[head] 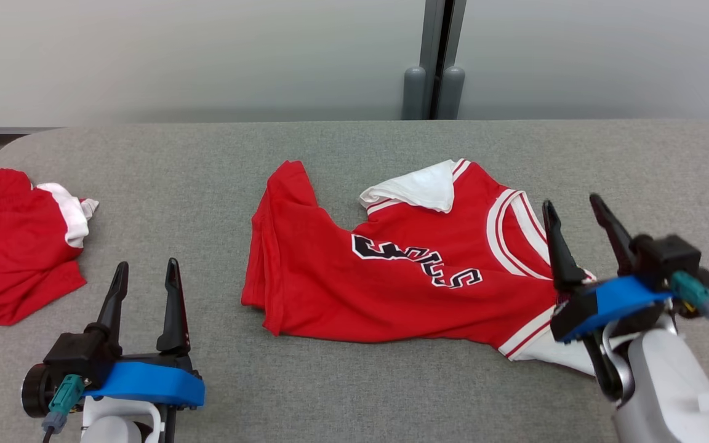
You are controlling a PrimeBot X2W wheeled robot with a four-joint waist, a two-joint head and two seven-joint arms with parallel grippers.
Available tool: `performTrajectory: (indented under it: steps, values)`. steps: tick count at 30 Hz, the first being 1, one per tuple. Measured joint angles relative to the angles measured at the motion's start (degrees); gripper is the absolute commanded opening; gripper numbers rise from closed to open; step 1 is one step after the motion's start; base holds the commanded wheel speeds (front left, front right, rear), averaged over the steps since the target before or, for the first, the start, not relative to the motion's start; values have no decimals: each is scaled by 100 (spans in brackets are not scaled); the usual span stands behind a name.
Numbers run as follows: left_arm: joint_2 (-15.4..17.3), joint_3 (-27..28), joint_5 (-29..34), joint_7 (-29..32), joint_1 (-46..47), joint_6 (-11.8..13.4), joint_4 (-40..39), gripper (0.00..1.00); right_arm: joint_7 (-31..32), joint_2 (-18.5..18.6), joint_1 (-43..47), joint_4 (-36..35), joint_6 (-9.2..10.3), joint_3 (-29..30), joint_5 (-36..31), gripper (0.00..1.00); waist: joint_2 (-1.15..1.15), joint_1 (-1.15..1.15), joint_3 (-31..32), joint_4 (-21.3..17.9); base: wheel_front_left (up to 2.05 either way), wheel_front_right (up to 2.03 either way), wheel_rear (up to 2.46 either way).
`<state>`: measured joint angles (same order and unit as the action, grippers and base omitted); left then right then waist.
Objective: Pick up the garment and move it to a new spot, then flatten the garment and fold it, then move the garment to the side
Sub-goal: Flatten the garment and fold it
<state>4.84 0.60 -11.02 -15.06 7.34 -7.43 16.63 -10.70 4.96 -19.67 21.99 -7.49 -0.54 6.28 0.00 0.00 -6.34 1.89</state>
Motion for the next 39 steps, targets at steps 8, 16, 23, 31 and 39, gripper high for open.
performTrajectory:
  steps: [8,16,23,31,39]
  values:
    - [-4,-136,-58,0,135,0,-3,100,751,281,-1023,572,0,-91,-266,100,0,0,-196,146,0,0,0]
    - [-7,-200,-122,0,345,0,15,100,1311,692,-1889,1913,0,-232,-364,100,0,0,-458,413,0,0,0]
    - [-13,-207,-168,0,435,0,9,100,1564,866,-2127,3033,-1,-261,-438,100,0,1,-653,620,0,0,0]
    - [-14,-203,-193,0,519,0,11,100,1634,880,-2388,3882,0,-325,-436,100,0,0,-823,643,0,0,0]
    - [-2,-210,-202,0,591,0,13,100,1227,714,-2609,4167,-1,-645,-102,0,0,1,-859,633,0,0,0]
